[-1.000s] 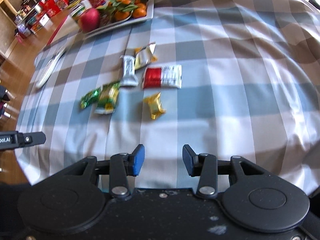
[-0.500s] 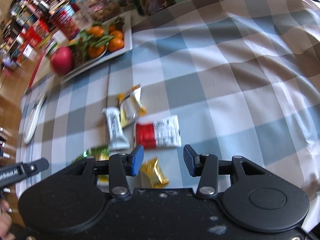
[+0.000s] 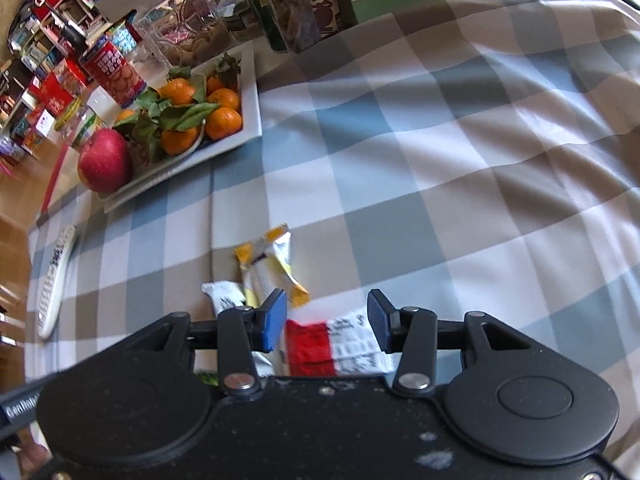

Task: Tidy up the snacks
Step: 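Close the left tool on the green wrapped candy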

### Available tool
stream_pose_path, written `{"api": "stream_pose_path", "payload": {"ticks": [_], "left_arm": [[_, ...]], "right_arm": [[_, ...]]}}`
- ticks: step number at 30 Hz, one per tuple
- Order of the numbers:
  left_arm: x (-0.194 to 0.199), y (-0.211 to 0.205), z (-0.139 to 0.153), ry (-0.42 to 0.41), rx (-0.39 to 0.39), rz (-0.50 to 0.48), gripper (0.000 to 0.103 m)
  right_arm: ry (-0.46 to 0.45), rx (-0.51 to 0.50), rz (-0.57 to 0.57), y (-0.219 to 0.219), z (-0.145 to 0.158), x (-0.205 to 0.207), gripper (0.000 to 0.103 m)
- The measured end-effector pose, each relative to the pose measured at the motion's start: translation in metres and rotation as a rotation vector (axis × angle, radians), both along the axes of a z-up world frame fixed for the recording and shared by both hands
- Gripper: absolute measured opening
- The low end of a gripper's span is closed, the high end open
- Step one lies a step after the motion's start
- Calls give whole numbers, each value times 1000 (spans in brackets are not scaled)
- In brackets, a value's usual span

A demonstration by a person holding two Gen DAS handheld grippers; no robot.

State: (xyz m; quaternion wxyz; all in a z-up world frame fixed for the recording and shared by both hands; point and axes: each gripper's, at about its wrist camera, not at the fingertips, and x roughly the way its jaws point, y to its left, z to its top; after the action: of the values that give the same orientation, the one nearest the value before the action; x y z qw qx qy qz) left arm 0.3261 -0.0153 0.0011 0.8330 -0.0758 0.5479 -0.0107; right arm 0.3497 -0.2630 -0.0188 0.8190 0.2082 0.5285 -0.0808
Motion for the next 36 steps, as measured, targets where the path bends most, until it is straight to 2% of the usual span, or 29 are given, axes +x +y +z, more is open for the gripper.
{"api": "stream_pose_path", "payload": {"ticks": [4, 7, 18, 25, 27, 30, 33, 36], "left_arm": [[-2, -1, 1, 11, -35, -40, 46], [-3, 0, 1, 0, -15, -32, 46], [4, 11, -11, 89, -57, 18, 46], [4, 10, -10, 85, -50, 19, 46], [4, 9, -13, 92, -40, 21, 46], [3, 8, -15, 99, -40, 18, 46], [2, 7, -16, 100, -34, 15, 46], [2, 7, -16, 99, -25, 11, 46]], "right_arm": [[-18, -18, 7, 8, -1, 7, 48], [-14, -20, 23, 10, -4, 8, 49], [130, -34, 6, 6, -17, 11, 49], [245, 189, -53, -9, -31, 3, 49], [266, 221, -61, -8, -36, 3, 51], [263, 238, -86, -8, -41, 5, 51], [221, 256, -117, -11, -39, 6, 51], [170, 200, -120, -8, -35, 8, 51]]}}
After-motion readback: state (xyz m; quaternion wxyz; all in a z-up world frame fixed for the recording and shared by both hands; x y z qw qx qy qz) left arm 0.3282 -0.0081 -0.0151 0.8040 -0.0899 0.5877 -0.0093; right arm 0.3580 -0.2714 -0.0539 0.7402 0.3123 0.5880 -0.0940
